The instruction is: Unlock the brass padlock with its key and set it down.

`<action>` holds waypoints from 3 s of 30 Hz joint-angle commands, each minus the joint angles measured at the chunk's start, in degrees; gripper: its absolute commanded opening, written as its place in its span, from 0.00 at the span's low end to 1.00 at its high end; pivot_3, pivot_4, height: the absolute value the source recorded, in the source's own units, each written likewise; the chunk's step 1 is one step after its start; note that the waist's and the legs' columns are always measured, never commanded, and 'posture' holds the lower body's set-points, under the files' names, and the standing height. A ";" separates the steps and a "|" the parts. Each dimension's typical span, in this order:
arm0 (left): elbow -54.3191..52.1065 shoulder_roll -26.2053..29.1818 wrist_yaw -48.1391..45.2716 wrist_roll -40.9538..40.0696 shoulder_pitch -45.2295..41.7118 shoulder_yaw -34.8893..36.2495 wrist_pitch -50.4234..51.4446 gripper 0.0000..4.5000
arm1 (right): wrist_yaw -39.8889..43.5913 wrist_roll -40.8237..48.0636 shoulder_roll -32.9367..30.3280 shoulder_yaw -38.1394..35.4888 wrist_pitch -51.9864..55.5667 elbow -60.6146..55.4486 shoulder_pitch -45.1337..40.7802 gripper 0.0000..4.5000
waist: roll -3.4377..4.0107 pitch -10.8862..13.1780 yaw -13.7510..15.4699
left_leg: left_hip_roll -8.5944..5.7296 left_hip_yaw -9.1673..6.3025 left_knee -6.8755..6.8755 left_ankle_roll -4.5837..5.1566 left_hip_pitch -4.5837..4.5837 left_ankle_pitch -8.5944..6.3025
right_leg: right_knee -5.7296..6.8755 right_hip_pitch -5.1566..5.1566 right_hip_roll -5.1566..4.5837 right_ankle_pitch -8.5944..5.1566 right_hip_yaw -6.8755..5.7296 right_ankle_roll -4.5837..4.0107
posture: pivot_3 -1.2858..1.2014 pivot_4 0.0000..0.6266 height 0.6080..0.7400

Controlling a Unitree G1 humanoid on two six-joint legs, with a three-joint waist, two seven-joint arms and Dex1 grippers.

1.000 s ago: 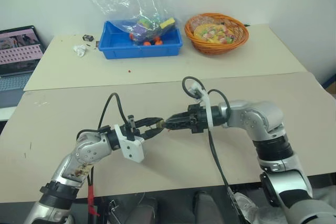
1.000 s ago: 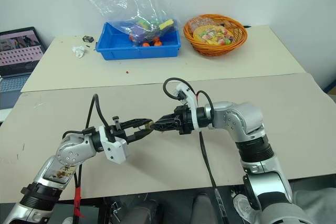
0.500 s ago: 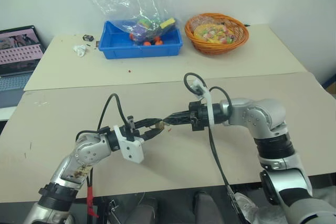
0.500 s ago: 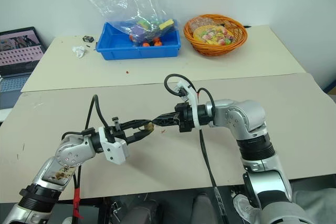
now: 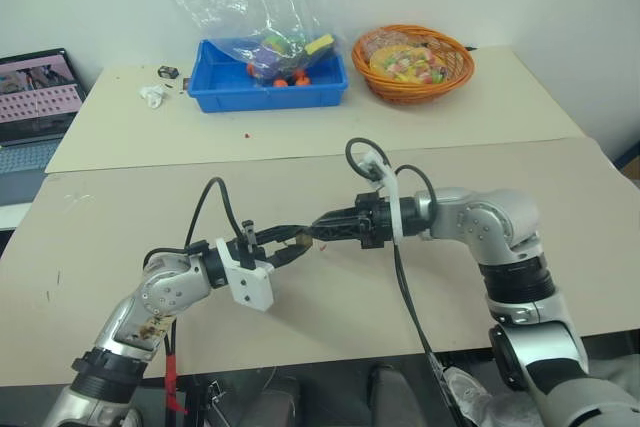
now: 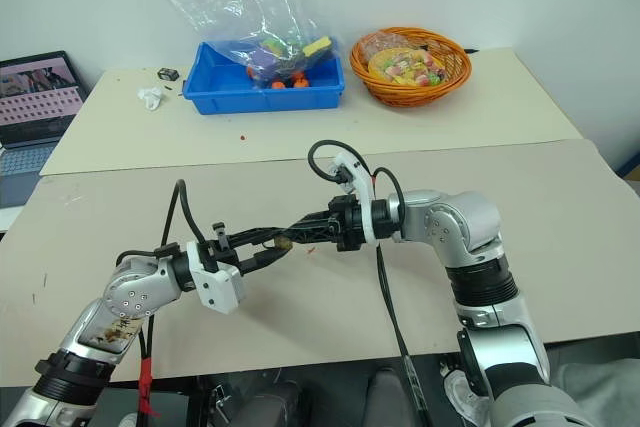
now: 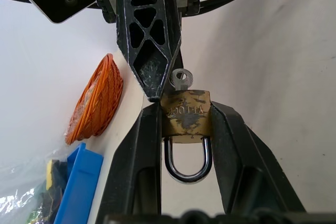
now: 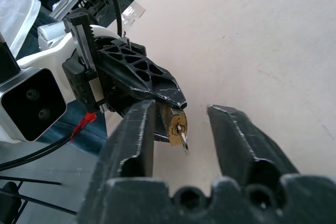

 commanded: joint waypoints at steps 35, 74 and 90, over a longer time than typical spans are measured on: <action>-3.24 0.63 0.63 -0.96 -0.20 0.58 0.15 0.18 | -0.70 5.08 -2.08 -3.55 2.18 -3.47 3.25 0.43 | 0.00 0.00 -0.05 | 0.01 0.01 0.04 0.00 -0.01 0.00 | 0.00 0.00 0.00 0.01 0.00 -0.01 | 0.52 0.24 1.00; -4.92 0.59 0.73 -0.96 0.19 0.06 1.15 0.18 | -23.19 23.07 4.40 -12.18 22.04 16.90 -0.89 0.00 | 0.02 -0.01 -0.20 | 0.02 0.01 0.05 -0.02 -0.01 0.02 | 0.05 0.01 0.00 0.06 0.01 -0.08 | 0.52 0.24 1.00; -4.77 0.38 0.83 -0.90 0.02 -0.11 1.27 0.18 | -31.90 26.81 5.45 -15.06 21.17 14.73 -1.32 0.15 | 0.03 -0.02 -0.21 | 0.03 0.01 0.05 -0.03 -0.02 0.03 | 0.09 0.01 0.00 0.07 0.00 -0.08 | 0.52 0.24 1.00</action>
